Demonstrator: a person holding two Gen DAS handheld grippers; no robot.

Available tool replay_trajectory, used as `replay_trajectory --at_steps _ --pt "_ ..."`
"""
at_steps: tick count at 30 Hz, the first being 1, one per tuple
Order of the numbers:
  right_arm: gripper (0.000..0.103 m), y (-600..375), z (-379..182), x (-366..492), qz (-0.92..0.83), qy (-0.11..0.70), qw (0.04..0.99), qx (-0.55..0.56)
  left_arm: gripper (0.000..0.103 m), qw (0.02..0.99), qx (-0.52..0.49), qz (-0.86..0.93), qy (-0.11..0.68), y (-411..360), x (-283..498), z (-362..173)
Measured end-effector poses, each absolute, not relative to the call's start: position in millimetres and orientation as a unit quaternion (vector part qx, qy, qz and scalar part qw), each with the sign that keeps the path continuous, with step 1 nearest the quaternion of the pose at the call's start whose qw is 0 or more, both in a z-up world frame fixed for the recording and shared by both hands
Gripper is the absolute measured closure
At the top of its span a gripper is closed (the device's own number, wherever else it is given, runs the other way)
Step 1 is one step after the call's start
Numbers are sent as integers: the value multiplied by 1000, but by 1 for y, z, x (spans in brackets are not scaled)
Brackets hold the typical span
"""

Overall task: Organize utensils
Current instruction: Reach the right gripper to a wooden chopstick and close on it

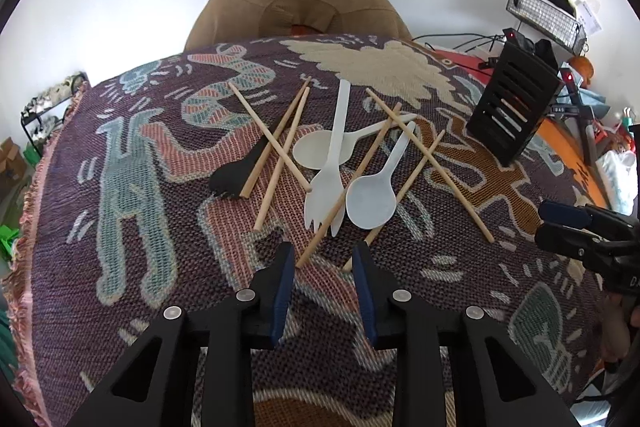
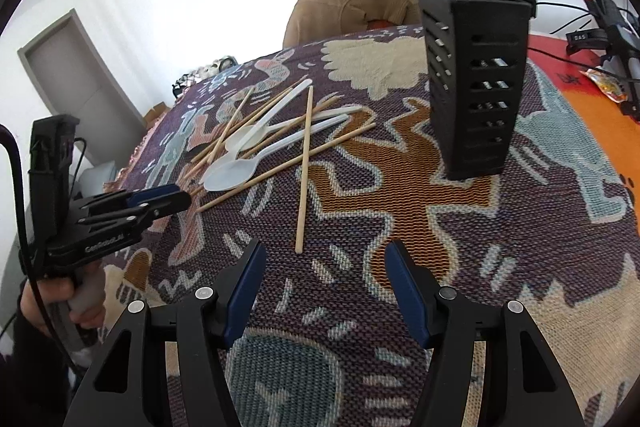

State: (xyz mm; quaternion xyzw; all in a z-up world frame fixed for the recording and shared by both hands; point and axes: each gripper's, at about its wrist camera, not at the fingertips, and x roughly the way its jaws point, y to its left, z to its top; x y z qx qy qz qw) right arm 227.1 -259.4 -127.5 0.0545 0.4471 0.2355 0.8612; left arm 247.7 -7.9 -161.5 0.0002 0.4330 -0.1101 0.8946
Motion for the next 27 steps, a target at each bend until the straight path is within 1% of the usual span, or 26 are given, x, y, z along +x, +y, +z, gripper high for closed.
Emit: replay_trajectory --at_steps 9,11,13,15,18,19,25,26,27 --pt "40 -246 -137 233 243 463 851 48 72 890 -8 -104 443 -2 256 -172" --pt "40 -240 -138 236 245 465 850 41 79 892 -10 -101 441 0 255 -173" --pt "41 -236 -141 239 243 470 848 35 92 893 -9 -94 439 1 256 -172" --pt "41 -233 -143 241 238 469 850 29 93 894 -26 -102 437 6 254 -170" --pt "47 -231 -143 244 226 467 854 22 95 896 -42 -114 427 10 248 -163" --pt "48 -230 -144 245 224 467 855 18 97 897 -42 -116 424 10 246 -160" --pt "51 -209 -146 237 219 456 861 -44 99 907 -55 -133 396 11 231 -143" --pt "53 -206 -147 235 214 452 864 -61 99 909 -56 -136 390 11 229 -140" --pt "60 -205 -147 235 209 450 865 -71 99 911 -57 -138 385 11 226 -138"
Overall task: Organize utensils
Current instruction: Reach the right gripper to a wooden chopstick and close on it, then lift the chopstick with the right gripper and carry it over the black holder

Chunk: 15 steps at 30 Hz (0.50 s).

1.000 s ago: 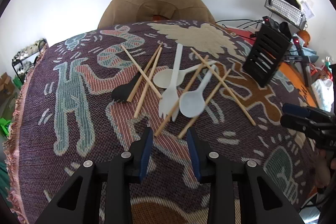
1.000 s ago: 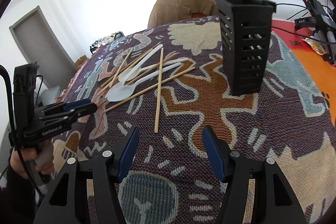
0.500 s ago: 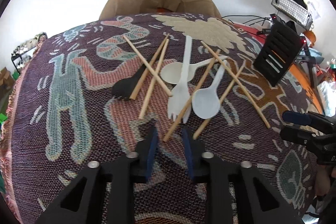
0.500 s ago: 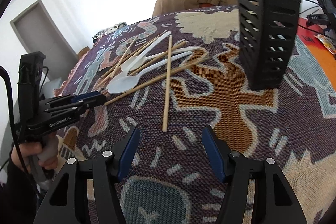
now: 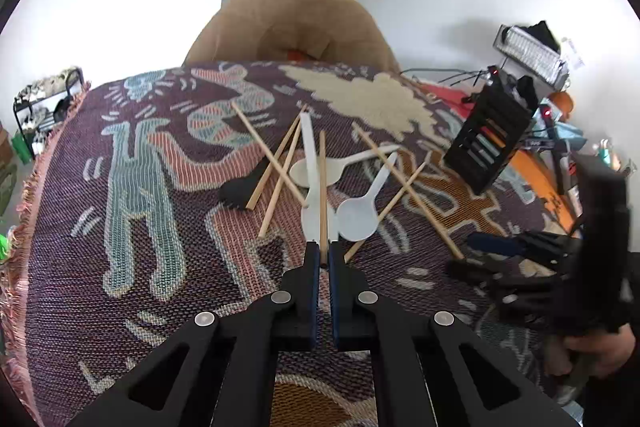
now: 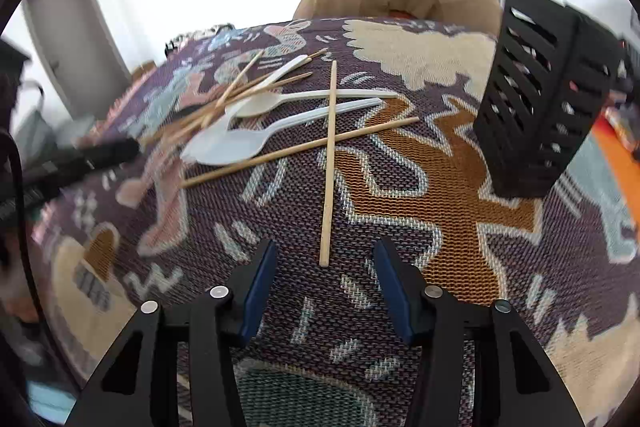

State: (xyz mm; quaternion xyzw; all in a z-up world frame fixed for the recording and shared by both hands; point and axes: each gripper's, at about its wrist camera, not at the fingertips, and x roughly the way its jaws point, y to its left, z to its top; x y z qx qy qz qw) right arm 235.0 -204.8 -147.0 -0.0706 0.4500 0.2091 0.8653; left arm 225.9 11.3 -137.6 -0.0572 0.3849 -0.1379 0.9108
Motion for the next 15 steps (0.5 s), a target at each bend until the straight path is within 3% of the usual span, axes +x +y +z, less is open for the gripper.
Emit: replay_trajectory --at_steps 3,15 --pt "96 -208 -145 235 219 453 861 -67 99 915 -63 -139 373 14 221 -130" --pt "96 -252 -101 219 254 420 871 32 99 935 -67 -138 320 16 208 -97"
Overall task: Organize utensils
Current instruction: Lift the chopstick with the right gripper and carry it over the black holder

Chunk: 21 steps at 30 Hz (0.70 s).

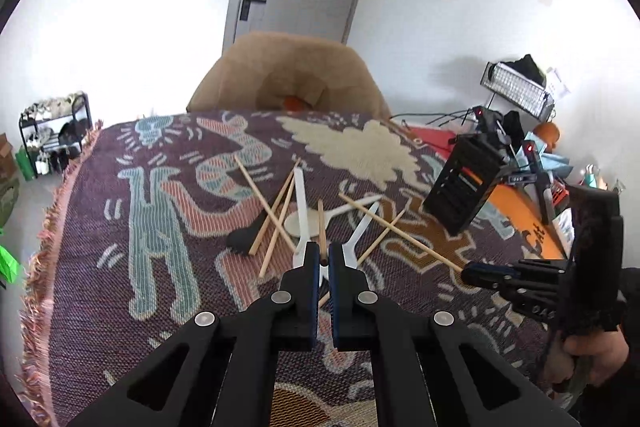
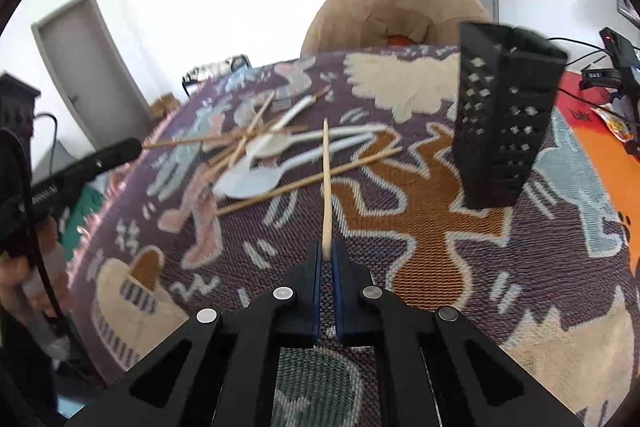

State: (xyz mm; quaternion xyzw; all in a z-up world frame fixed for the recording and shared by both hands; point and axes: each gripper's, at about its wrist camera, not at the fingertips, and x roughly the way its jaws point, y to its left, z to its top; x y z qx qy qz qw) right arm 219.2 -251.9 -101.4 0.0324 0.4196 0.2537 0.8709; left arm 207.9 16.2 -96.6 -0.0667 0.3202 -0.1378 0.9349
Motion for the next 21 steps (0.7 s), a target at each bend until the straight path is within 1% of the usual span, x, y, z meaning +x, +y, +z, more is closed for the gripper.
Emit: replay_trajectory --at_steps 6,21 --pt "96 -270 -75 220 258 392 881 66 99 939 -69 -147 303 12 205 -82" --pt "97 -312 31 226 236 289 926 57 99 954 -45 -188 228 -22 216 -14"
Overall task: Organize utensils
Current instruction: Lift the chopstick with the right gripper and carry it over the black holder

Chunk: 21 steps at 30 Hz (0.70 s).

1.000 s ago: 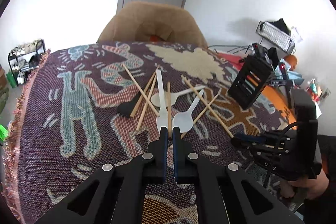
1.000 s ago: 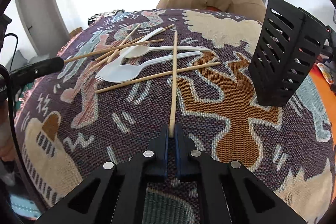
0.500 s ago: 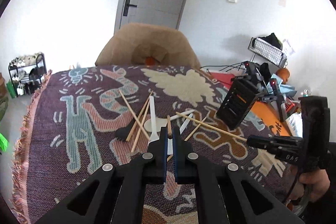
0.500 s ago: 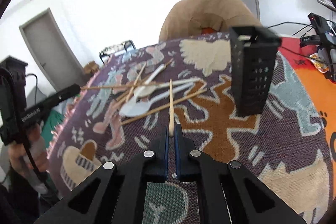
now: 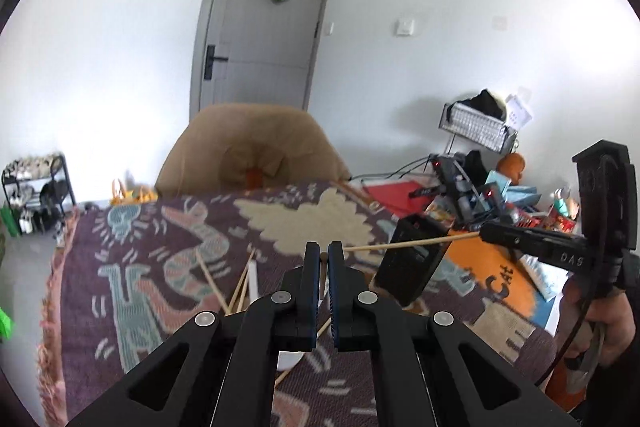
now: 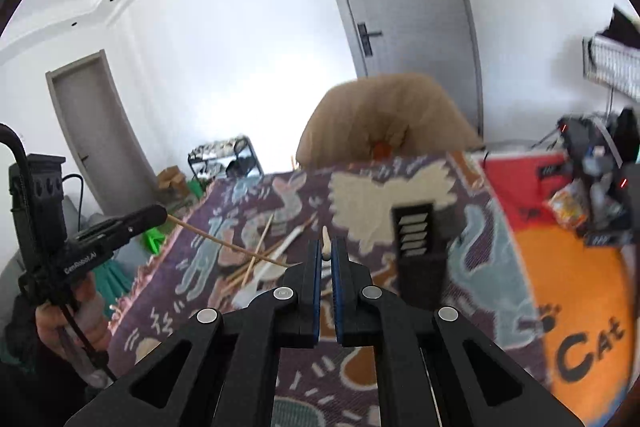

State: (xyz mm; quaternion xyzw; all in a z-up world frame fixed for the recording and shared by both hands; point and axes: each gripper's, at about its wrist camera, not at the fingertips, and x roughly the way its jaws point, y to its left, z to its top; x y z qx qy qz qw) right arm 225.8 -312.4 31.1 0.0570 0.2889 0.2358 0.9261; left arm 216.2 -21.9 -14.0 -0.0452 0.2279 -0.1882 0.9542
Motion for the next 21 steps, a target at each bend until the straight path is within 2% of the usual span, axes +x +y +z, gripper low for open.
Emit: replay_trajectory --at_steps 4,9,21 --pt "97 -335 72 219 219 262 939 33 99 956 -43 -203 206 -35 218 7" --pt "97 -358 106 215 198 266 943 -17 99 956 -40 -226 183 -54 218 28" --pt "97 -389 124 216 179 288 940 -46 99 947 -22 -274 164 -106 228 55"
